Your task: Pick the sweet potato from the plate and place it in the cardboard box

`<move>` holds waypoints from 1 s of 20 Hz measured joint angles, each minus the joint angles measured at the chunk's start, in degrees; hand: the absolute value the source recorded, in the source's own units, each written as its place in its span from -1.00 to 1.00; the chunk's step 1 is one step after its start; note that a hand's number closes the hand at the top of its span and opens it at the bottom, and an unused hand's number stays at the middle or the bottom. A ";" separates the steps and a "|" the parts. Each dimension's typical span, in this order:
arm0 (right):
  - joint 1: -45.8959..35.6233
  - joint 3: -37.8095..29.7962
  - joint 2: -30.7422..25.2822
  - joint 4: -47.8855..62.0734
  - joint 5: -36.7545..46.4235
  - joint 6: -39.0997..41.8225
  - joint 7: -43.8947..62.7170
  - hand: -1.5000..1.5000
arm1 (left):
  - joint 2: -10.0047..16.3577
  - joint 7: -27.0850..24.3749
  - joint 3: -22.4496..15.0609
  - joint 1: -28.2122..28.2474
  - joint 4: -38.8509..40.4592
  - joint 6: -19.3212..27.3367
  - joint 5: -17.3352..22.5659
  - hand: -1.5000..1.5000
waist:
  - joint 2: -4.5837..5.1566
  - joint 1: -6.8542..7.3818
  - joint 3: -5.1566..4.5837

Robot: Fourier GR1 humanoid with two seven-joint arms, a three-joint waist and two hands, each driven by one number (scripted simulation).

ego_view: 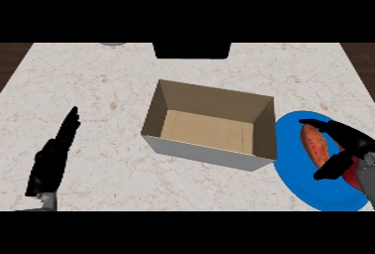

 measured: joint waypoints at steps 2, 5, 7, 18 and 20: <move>-0.11 -0.37 0.89 -0.16 0.64 0.07 -0.06 1.00 | -0.69 0.18 0.19 -0.21 0.25 -0.11 -0.51 0.00 | -0.06 -0.05 -0.08; 0.28 -0.53 -0.15 0.45 3.23 -3.21 -4.05 1.00 | -1.28 -1.16 0.23 0.17 1.27 -0.09 -1.31 0.00 | -0.07 -0.05 -0.08; -0.06 -0.28 0.19 0.94 5.49 -6.55 -4.91 1.00 | -0.68 -1.64 1.23 -0.13 1.53 -0.77 -0.76 0.00 | -0.02 -0.02 -0.05; -7.26 4.03 -3.95 5.86 14.33 -17.04 -24.30 1.00 | -1.52 -1.22 0.83 -1.39 1.07 -1.91 -1.27 0.00 | 0.68 1.81 0.15; -9.67 5.20 -5.67 7.56 15.48 -18.94 -30.94 1.00 | -1.72 -1.13 0.59 -1.74 1.16 -1.95 -1.36 0.00 | 0.82 2.33 0.19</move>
